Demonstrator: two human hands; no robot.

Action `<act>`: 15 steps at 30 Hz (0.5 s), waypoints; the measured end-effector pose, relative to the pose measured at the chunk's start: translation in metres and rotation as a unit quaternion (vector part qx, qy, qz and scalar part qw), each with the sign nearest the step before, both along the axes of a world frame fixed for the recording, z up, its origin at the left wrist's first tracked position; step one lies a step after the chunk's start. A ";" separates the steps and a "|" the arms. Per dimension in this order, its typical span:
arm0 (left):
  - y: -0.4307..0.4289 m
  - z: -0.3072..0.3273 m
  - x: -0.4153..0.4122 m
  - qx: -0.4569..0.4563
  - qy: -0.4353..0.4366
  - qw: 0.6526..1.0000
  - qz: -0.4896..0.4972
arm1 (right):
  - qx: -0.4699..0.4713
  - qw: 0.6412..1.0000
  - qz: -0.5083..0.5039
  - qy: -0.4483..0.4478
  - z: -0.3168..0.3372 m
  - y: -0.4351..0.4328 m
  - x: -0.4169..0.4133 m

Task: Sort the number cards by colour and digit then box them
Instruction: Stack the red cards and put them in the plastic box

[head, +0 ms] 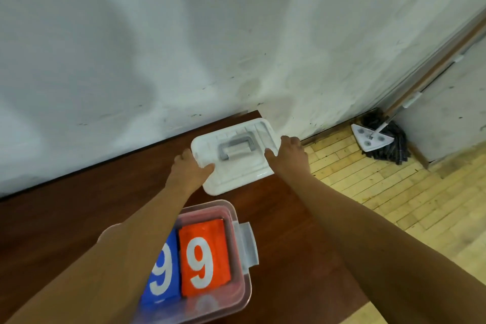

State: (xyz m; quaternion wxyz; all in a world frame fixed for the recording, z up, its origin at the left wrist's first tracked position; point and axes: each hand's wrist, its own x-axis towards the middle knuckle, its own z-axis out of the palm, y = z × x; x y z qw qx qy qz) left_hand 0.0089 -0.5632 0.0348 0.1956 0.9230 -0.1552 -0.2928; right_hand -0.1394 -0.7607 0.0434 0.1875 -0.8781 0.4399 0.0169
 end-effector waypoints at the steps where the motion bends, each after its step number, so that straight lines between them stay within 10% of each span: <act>1: -0.007 -0.011 0.002 -0.002 0.022 1.000 0.020 | 0.011 1.000 0.002 0.005 -0.011 -0.007 0.004; 15: -0.049 -0.061 0.024 -0.138 0.083 0.973 0.165 | 0.163 0.977 -0.093 -0.100 -0.090 -0.043 0.025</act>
